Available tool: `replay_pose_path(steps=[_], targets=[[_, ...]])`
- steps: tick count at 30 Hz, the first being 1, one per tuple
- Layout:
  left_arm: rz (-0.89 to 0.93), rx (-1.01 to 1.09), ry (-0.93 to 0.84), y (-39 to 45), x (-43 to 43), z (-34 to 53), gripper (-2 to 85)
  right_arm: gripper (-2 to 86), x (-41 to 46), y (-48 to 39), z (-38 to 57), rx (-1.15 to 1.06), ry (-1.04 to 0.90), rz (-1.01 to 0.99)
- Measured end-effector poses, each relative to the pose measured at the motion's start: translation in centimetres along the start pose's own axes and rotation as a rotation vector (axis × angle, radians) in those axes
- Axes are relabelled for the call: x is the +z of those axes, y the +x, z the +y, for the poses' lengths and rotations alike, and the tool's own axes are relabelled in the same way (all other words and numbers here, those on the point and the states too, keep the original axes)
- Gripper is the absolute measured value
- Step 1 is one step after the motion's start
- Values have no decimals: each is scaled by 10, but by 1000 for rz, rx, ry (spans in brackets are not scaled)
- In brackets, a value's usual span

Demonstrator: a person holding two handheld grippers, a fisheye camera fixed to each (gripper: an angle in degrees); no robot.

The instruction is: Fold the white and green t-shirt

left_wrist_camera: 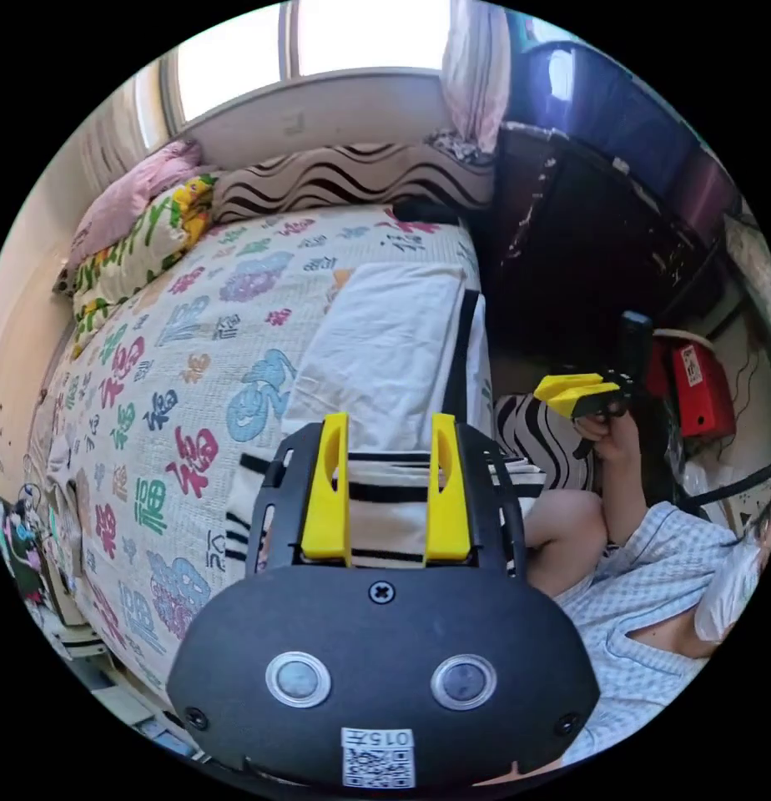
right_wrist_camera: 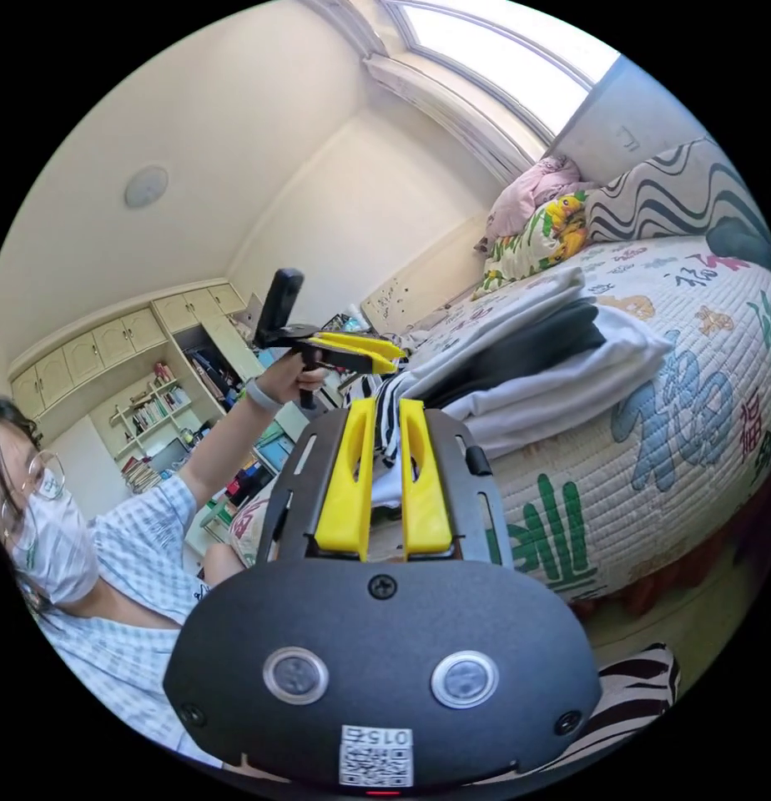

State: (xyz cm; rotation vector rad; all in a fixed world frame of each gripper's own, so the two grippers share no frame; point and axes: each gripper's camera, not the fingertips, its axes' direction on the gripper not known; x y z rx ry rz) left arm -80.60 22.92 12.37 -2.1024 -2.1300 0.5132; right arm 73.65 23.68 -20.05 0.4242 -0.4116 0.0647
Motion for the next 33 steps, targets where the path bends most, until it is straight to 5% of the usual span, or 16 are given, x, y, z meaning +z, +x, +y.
replay_pose_path(steps=[3,7,11,16,25,33], targets=[[-116,31,-154,17,46,-23,124,58,9,-1,6,-15,-10,19],[-124,42,-126,13,28,-16,45,68,15,0,14,-39,-4,81],[-77,2,119,2,-40,30,23,115,23,-11,20,-89,23,178],[303,70,466,12,-133,119,17,173,31,-51,22,-201,99,219],[537,15,741,2,-219,320,15,93,36,-173,40,-531,269,42],[289,-156,1049,-11,-322,551,13,11,81,-273,9,-750,-92,-393]])
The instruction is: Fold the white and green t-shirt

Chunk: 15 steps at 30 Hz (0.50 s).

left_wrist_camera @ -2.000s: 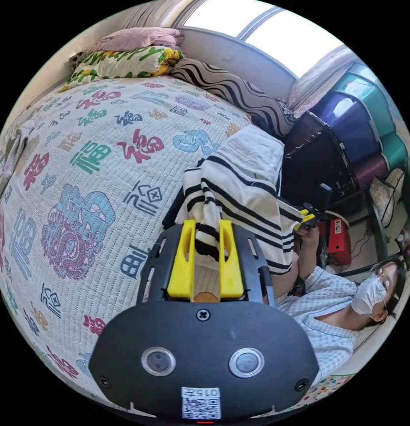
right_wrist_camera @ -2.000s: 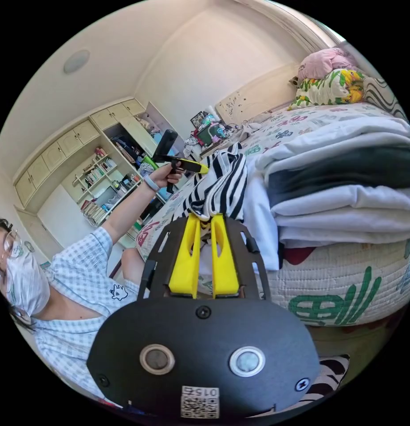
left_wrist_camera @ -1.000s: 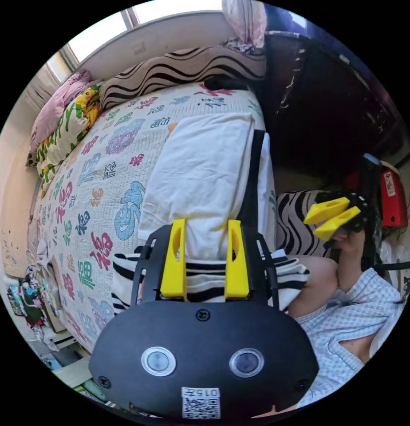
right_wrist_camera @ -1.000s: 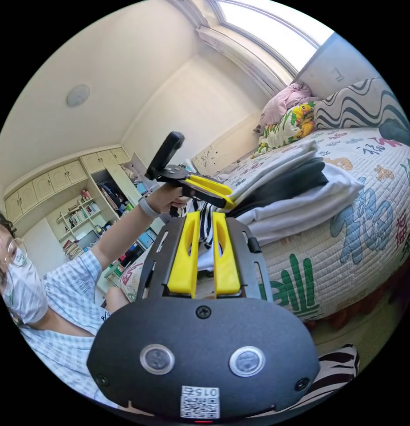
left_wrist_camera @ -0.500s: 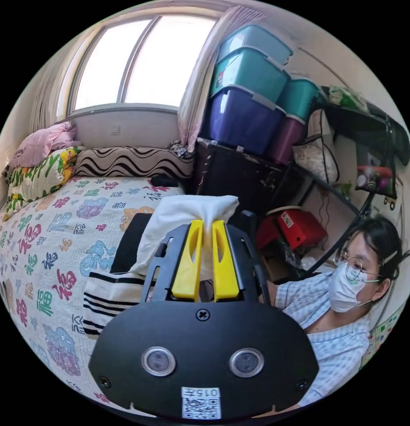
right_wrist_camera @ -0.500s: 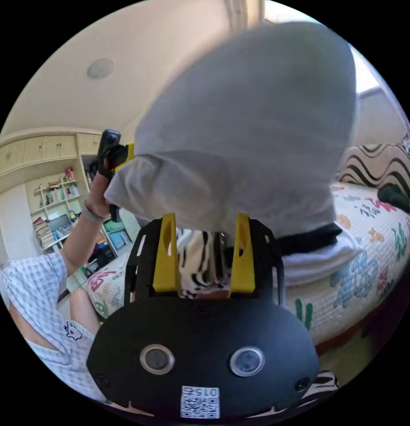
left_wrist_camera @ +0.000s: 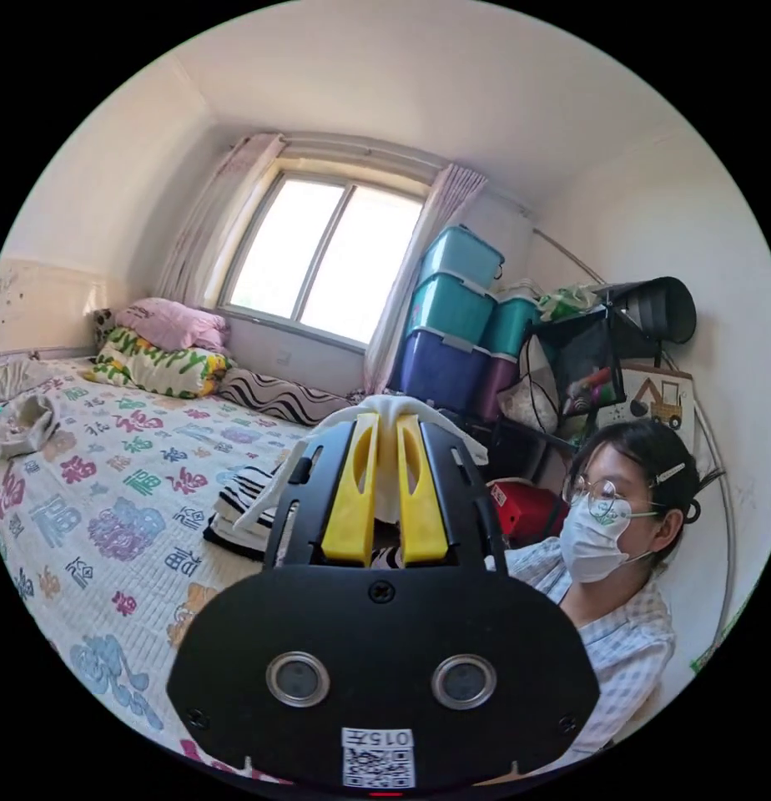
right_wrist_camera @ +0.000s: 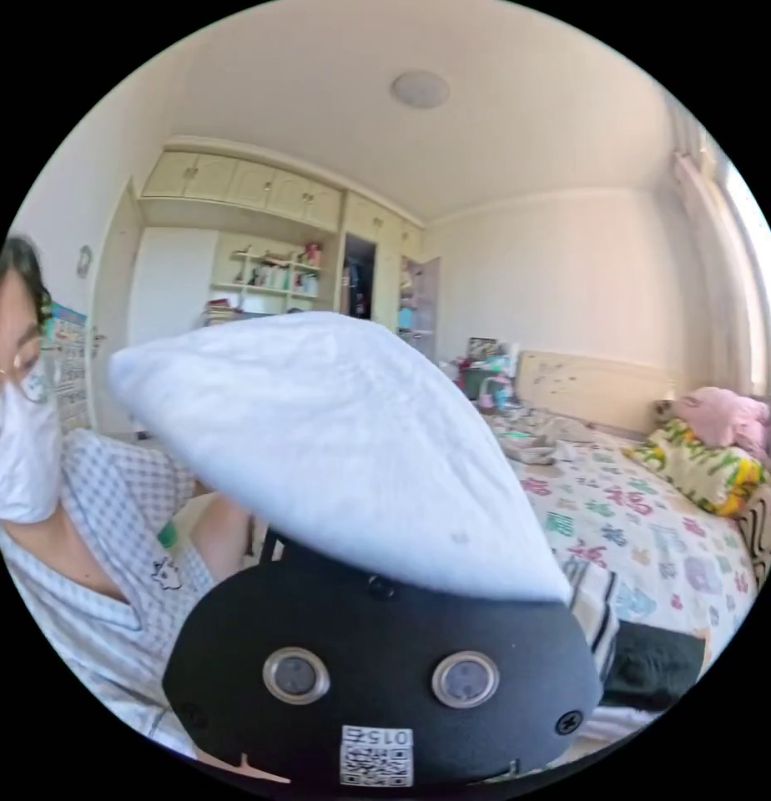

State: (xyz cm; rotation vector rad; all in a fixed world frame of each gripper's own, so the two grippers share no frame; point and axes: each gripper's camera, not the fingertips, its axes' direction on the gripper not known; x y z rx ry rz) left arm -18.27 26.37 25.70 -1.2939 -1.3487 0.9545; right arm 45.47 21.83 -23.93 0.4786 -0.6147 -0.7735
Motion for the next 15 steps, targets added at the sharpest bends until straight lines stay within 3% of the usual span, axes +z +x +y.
replay_pose_path(steps=[3,9,15], targets=[[-81,-26,98,1,-79,29,9,-2,13,14,-5,72,-21,-209],[-339,-158,226,-27,-196,107,2,-2,47,79,33,360,-24,-364],[-486,-308,421,-59,-279,197,-2,1,52,125,74,533,-27,-343]])
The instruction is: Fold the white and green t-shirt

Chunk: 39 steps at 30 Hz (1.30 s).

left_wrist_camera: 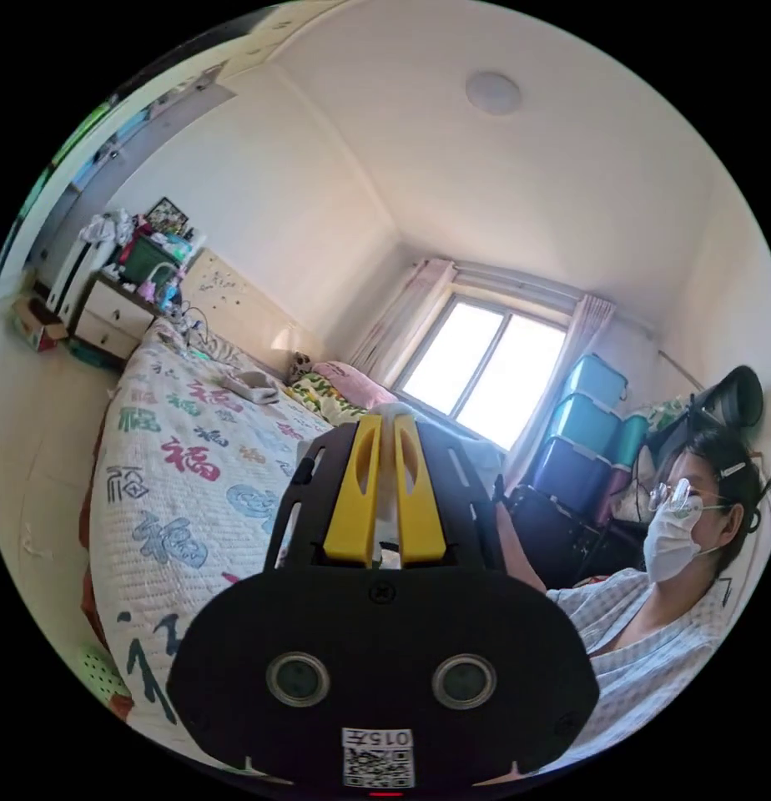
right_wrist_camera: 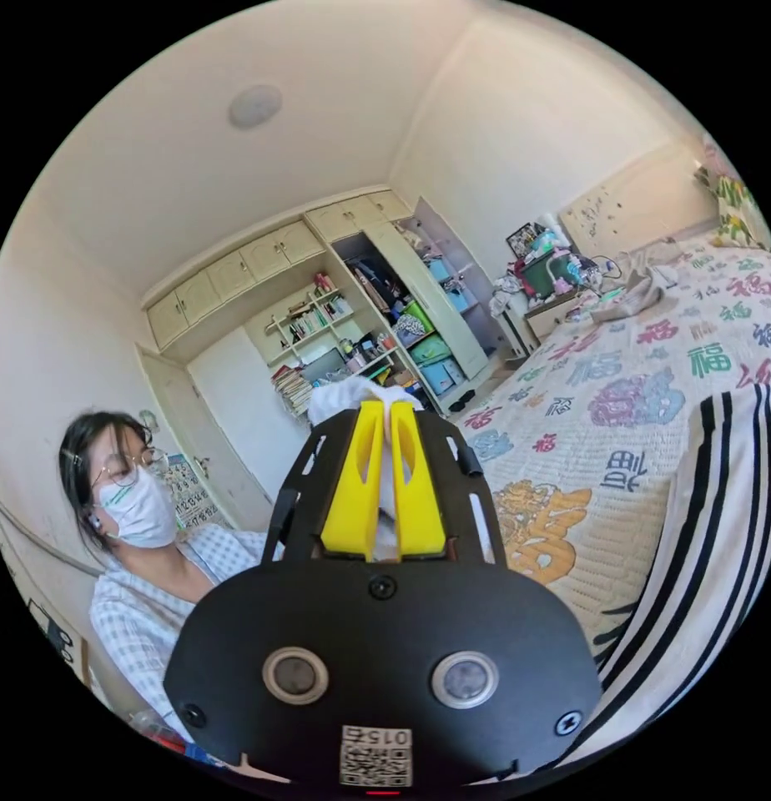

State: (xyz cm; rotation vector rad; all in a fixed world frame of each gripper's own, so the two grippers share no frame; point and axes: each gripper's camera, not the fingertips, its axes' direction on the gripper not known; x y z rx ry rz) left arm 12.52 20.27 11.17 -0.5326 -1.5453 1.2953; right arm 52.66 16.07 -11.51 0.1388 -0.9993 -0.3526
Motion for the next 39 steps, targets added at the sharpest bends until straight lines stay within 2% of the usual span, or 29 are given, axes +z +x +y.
replay_pose_path(steps=[2,5,9,15,19,22,24,26,27,28,31,34,36,38,39], targets=[[62,9,-28,0,-6,-8,-2,1,1,-9,-3,-32,-12,20],[4,185,12,54,-12,-23,-1,2,-6,-36,-14,-81,25,-6],[54,383,55,133,-27,-39,-1,3,-26,-83,-32,-168,61,-86],[4,449,41,183,-24,-59,1,6,-9,-106,-52,-225,5,-23],[-78,335,-23,146,10,-60,5,12,28,-41,-55,-34,-50,17],[-217,167,-147,75,63,-54,13,27,76,29,-51,129,-196,311],[-461,78,-291,8,118,-33,28,70,100,65,-45,174,-229,608],[-549,7,-447,-31,150,-19,42,86,104,67,-40,151,-182,629],[-555,7,-501,-36,160,-19,50,86,105,59,-42,108,-166,552],[-557,33,-486,-30,160,-22,51,85,107,52,-44,74,-178,508],[-572,242,-458,28,149,-33,64,86,127,0,-50,-161,-333,422],[-435,434,-563,90,148,-13,74,97,171,-42,-32,-336,-602,277],[-213,498,-718,128,169,11,85,114,214,-54,-9,-365,-862,173],[-90,516,-873,146,192,33,92,132,242,-57,13,-391,-1016,230],[-104,564,-955,154,205,52,98,133,255,-58,26,-416,-1088,293]])
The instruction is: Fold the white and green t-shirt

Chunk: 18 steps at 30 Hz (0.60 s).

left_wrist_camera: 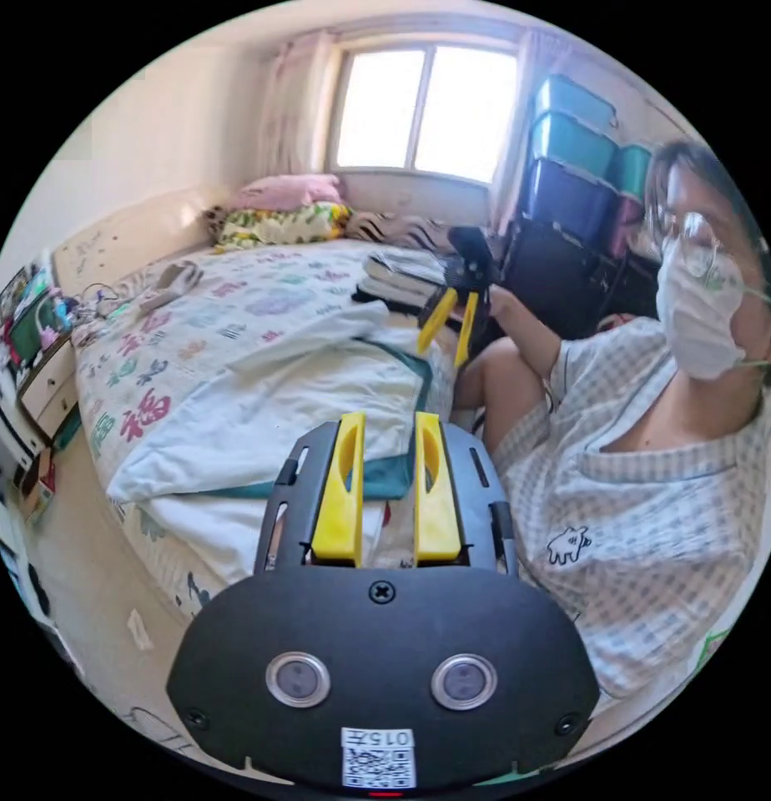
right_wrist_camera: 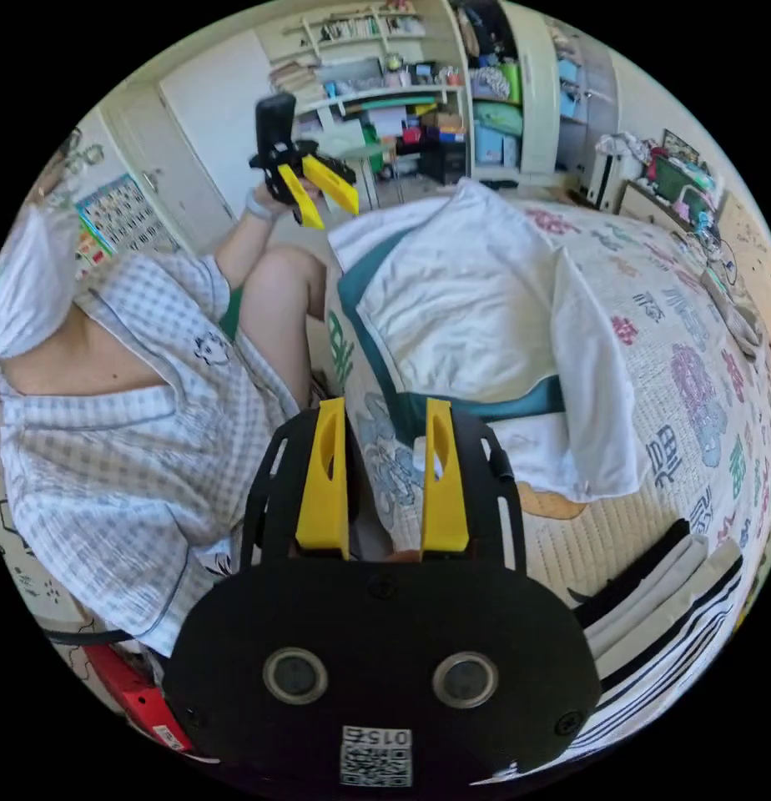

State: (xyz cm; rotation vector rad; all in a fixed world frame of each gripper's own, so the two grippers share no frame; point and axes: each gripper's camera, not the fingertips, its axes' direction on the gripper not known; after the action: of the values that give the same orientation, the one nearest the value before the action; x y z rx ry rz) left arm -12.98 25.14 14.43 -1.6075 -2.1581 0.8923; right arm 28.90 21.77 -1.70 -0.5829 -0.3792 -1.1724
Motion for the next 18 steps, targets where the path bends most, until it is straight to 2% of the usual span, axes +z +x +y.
replay_pose_path(steps=[2,5,9,13,16,18], targets=[[-60,28,-109,14,27,0,106,122,12,-10,-5,6,-30,77],[-78,17,-276,17,69,4,103,58,12,-19,-7,44,-20,239],[-215,33,-276,35,68,0,42,33,11,-24,-8,41,-18,236],[-228,55,-282,43,67,-7,9,15,4,-21,-12,67,2,207],[-194,31,-203,40,50,-12,1,7,-18,-14,-11,117,76,181],[-152,-20,-86,26,19,-16,-3,4,-51,3,-6,190,207,137]])
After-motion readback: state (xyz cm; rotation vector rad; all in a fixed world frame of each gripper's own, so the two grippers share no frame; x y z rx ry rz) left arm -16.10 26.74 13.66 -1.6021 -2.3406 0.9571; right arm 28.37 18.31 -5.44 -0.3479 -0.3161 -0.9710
